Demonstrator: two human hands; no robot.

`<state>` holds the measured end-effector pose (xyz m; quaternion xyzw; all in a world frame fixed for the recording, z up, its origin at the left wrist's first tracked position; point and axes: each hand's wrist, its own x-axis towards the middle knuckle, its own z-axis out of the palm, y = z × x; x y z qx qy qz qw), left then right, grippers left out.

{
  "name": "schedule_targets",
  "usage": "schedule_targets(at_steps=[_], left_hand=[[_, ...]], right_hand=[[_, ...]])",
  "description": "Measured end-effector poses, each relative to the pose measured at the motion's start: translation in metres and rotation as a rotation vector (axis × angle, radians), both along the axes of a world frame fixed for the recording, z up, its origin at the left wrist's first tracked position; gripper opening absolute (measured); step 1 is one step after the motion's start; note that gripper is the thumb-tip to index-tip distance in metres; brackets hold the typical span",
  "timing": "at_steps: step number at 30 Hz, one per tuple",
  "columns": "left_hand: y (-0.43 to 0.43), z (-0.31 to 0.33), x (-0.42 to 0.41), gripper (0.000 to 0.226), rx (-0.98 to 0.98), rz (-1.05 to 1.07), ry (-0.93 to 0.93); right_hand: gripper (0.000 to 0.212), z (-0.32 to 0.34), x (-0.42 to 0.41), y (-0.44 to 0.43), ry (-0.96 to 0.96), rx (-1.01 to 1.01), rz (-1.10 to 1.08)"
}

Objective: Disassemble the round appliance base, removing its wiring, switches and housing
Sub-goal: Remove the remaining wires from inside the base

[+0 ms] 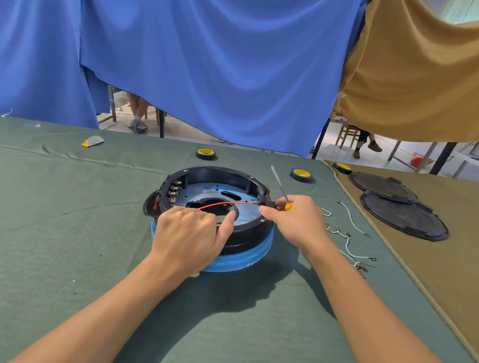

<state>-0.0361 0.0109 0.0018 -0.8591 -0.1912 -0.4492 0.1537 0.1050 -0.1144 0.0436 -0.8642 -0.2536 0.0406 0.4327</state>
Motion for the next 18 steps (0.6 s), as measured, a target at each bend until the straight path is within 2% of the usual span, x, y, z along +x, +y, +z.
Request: schedule_targets(at_steps=[3, 8, 11, 13, 16, 18], left_hand=[[-0.016, 0.001, 0.003, 0.065, 0.017, 0.044, 0.030], [-0.031, 0.004, 0.012, 0.061, 0.061, 0.045, 0.080], [-0.021, 0.015, 0.014, 0.056, 0.096, -0.079, 0.117], [-0.005, 0.027, 0.016, 0.056, 0.026, -0.137, 0.175], [0.025, 0.042, 0.016, 0.052, -0.094, -0.116, 0.309], [0.044, 0.043, 0.016, 0.059, -0.206, -0.094, 0.445]], right_hand=[[0.029, 0.007, -0.005, -0.010, -0.176, -0.161, -0.049], [0.013, 0.016, -0.013, -0.029, -0.135, -0.298, 0.122], [0.010, 0.018, -0.013, -0.040, -0.161, -0.332, 0.198], [0.014, 0.016, -0.013, -0.045, -0.174, -0.309, 0.223], [0.024, 0.008, -0.014, -0.045, -0.265, -0.308, 0.213], [0.027, 0.003, -0.017, -0.042, -0.317, -0.281, 0.170]])
